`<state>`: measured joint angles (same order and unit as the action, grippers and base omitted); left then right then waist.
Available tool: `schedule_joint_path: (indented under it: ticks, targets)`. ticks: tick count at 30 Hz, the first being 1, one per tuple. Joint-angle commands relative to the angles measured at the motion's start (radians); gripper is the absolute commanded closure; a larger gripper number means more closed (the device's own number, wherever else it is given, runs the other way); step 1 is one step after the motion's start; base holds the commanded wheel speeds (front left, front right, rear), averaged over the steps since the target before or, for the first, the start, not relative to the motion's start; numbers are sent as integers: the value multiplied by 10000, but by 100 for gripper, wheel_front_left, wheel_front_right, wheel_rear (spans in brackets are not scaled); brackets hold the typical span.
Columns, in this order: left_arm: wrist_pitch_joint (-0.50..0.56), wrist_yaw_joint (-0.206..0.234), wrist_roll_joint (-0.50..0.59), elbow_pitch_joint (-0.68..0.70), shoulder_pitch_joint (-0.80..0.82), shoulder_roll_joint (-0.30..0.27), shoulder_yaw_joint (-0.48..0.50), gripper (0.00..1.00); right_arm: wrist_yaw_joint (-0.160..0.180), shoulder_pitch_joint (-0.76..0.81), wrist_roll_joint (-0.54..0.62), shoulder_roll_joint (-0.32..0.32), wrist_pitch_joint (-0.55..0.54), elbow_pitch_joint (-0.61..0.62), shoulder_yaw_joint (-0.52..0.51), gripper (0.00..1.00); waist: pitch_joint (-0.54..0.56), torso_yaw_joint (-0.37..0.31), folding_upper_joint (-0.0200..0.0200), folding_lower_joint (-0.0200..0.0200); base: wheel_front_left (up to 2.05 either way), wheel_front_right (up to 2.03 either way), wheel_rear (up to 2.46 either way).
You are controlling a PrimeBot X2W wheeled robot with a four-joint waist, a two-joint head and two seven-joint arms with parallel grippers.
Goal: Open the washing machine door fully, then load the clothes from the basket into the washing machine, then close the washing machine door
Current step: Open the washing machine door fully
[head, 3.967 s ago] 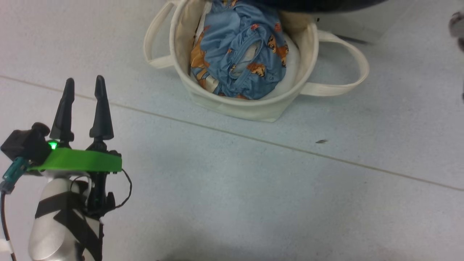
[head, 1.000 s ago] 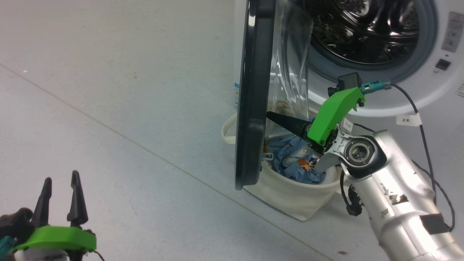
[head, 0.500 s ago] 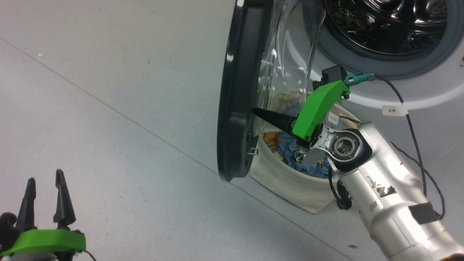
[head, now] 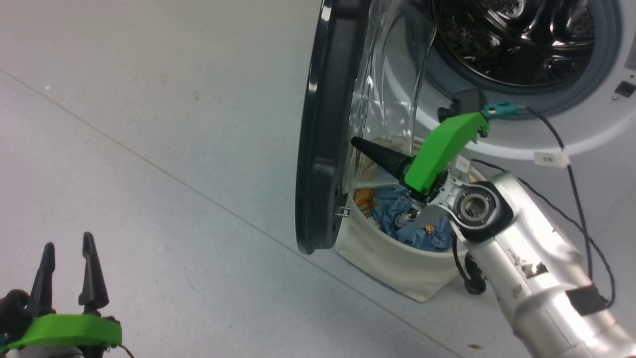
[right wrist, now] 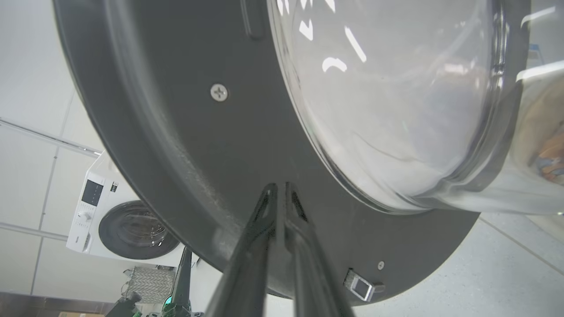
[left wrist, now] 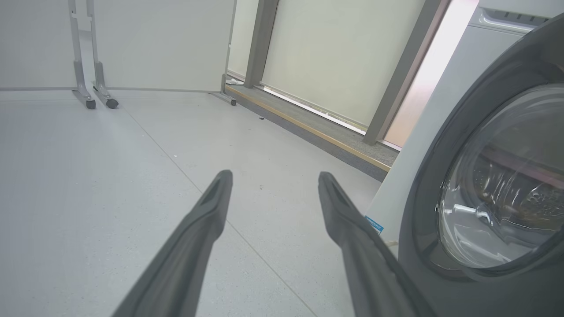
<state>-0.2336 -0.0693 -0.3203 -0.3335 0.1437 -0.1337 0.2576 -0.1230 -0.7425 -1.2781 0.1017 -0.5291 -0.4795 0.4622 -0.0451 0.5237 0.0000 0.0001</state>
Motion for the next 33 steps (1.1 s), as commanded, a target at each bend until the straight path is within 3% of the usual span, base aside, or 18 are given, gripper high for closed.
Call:
schedule_joint_path:
  ticks: [1,10,14,18,25,33]
  targets:
    - [54,6,28,230,362,-421,129,0,-77,247,229,181,724,794,-32,0,202,-92,0,0,0,0,0]
    - [254,8,130,152,383,-610,-97,0,-77,1953,2604,1681,4312,2389,106,0,764,-549,0,0,0,0,0]
    - [272,15,141,192,250,-665,-135,0,-77,2763,4154,2338,5731,2648,248,0,946,-854,0,0,0,0,0]
    - [257,18,125,275,135,-691,-163,0,-77,3589,5333,2589,6764,2546,137,0,992,-1115,0,0,0,0,0]
    - [187,76,95,427,72,-690,-203,0,-77,4775,6347,2374,7599,2027,-804,0,1017,-1365,0,0,0,0,0]
    - [139,126,42,504,47,-693,-235,0,-77,5316,7237,2012,7840,1953,-950,0,1003,-1509,0,0,0,0,0]
